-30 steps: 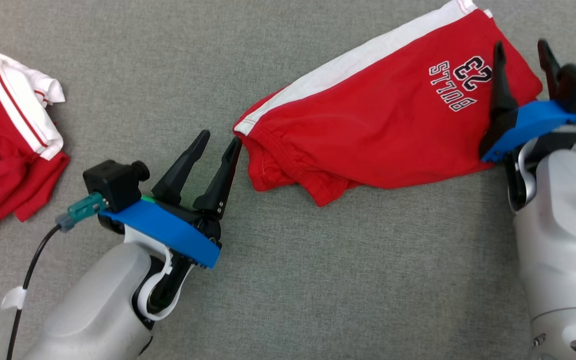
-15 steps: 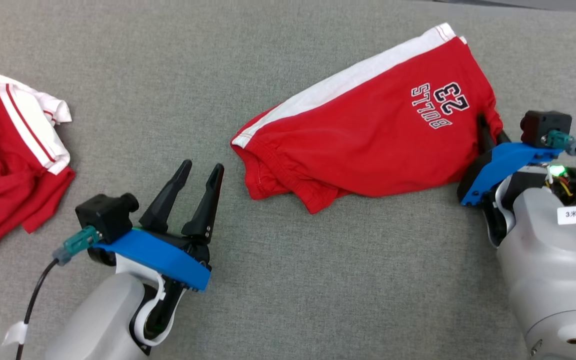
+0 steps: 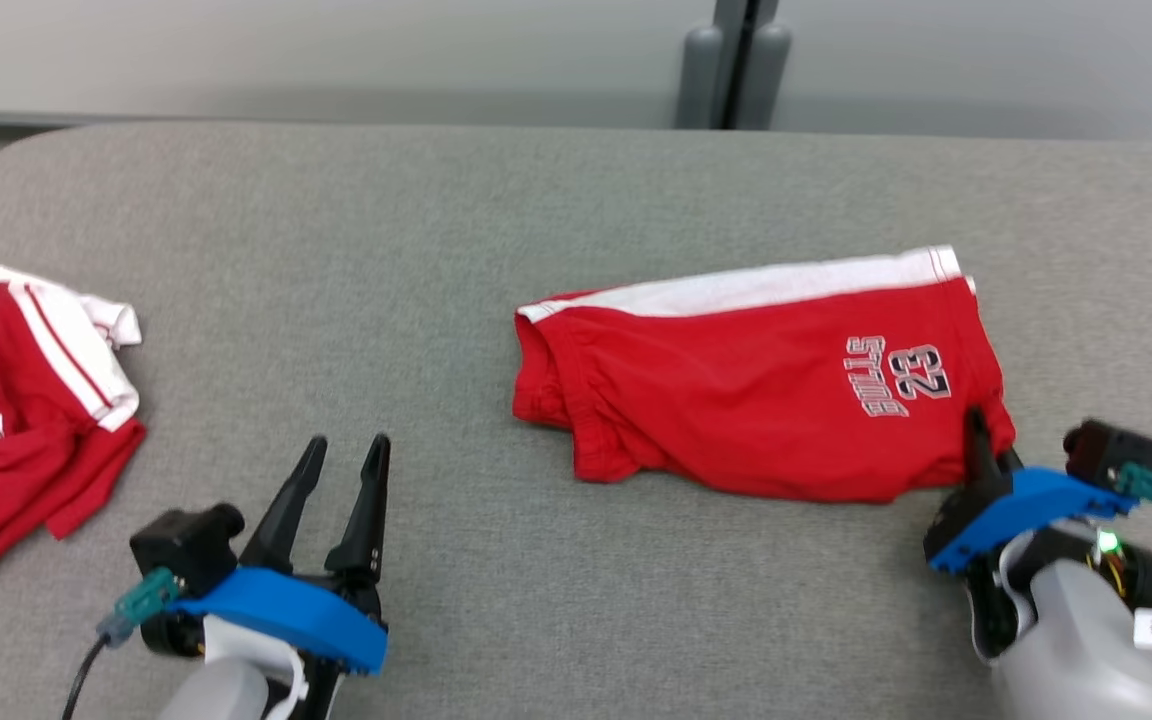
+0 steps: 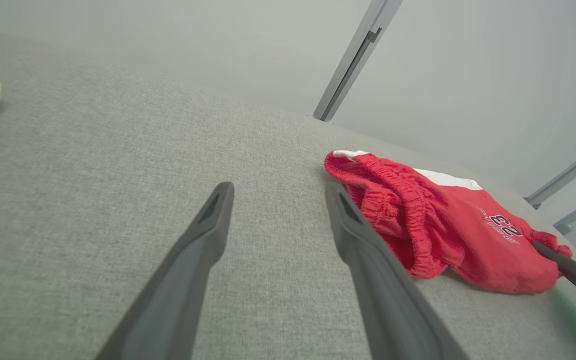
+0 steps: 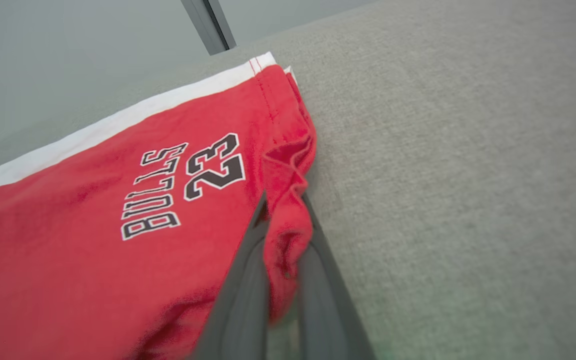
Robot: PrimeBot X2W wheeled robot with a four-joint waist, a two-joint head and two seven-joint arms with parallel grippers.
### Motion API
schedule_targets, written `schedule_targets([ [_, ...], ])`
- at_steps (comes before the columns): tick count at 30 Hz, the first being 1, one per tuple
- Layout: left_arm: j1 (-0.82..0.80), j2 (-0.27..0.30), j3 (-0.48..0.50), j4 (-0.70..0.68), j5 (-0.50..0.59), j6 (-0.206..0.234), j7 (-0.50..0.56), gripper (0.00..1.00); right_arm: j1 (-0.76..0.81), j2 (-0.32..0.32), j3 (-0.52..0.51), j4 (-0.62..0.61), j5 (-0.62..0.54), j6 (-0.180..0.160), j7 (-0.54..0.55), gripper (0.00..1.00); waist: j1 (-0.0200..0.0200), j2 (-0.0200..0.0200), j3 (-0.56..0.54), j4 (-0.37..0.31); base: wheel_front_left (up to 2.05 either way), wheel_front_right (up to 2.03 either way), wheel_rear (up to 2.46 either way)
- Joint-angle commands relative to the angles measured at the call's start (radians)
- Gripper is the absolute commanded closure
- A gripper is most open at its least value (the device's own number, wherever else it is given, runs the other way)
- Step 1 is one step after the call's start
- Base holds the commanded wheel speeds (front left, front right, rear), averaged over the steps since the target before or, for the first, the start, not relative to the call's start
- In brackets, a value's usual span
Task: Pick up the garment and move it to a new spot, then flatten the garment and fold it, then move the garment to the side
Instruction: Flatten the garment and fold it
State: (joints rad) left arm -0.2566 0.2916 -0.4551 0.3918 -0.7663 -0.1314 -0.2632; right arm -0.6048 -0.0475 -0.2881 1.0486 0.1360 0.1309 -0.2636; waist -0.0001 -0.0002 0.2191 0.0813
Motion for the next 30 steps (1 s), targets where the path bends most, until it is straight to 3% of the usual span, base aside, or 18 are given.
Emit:
schedule_targets([
  [1, 0.029, -0.008, 0.015, 0.007, 0.008, 0.001, -0.002, 0.00, 0.038, -0.006, 0.011, -0.024, 0.022, 0.000, -0.001, 1.00, 0.0001, 0.0002, -0.041, -0.038, 0.00, 0.00, 0.00],
  [7, 0.095, -0.033, 0.042, 0.018, 0.041, 0.001, -0.002, 0.00, 0.170, -0.005, 0.046, -0.188, 0.067, 0.000, -0.001, 1.00, 0.0001, 0.0002, -0.074, -0.060, 0.00, 0.00, 0.00],
  [12, 0.107, -0.047, 0.035, 0.024, 0.041, 0.001, -0.002, 0.00, 0.160, -0.003, 0.117, -0.318, 0.090, 0.000, -0.001, 1.00, 0.0001, 0.0002, -0.067, -0.042, 0.00, 0.00, 0.00],
  [19, 0.088, -0.051, 0.009, 0.032, 0.027, 0.001, -0.002, 0.00, 0.113, -0.003, 0.426, -0.412, 0.222, 0.000, -0.001, 1.00, 0.0001, 0.0002, -0.063, 0.020, 0.00, 0.00, 0.00],
  [26, 0.084, -0.052, 0.003, 0.050, 0.021, 0.001, -0.002, 0.00, 0.096, -0.006, 0.733, -0.390, 0.389, 0.000, -0.001, 1.00, 0.0001, 0.0002, -0.069, 0.078, 0.00, 0.00, 0.00],
  [27, 0.084, -0.052, 0.004, 0.052, 0.019, 0.001, -0.002, 0.00, 0.095, -0.006, 0.768, -0.389, 0.414, 0.000, -0.001, 0.56, 0.0001, 0.0002, -0.069, 0.082, 0.00, 0.00, 0.00],
  [28, 0.083, -0.052, 0.005, 0.054, 0.020, 0.001, -0.002, 0.00, 0.096, -0.006, 0.803, -0.389, 0.442, 0.000, -0.001, 0.00, 0.0001, 0.0002, -0.070, 0.084, 0.00, 0.00, 0.00],
  [30, 0.085, -0.051, 0.013, 0.059, 0.026, 0.001, -0.002, 0.00, 0.095, -0.006, 0.848, -0.395, 0.475, 0.000, -0.001, 0.00, 0.0001, 0.0002, -0.074, 0.085, 0.00, 0.00, 0.00],
])
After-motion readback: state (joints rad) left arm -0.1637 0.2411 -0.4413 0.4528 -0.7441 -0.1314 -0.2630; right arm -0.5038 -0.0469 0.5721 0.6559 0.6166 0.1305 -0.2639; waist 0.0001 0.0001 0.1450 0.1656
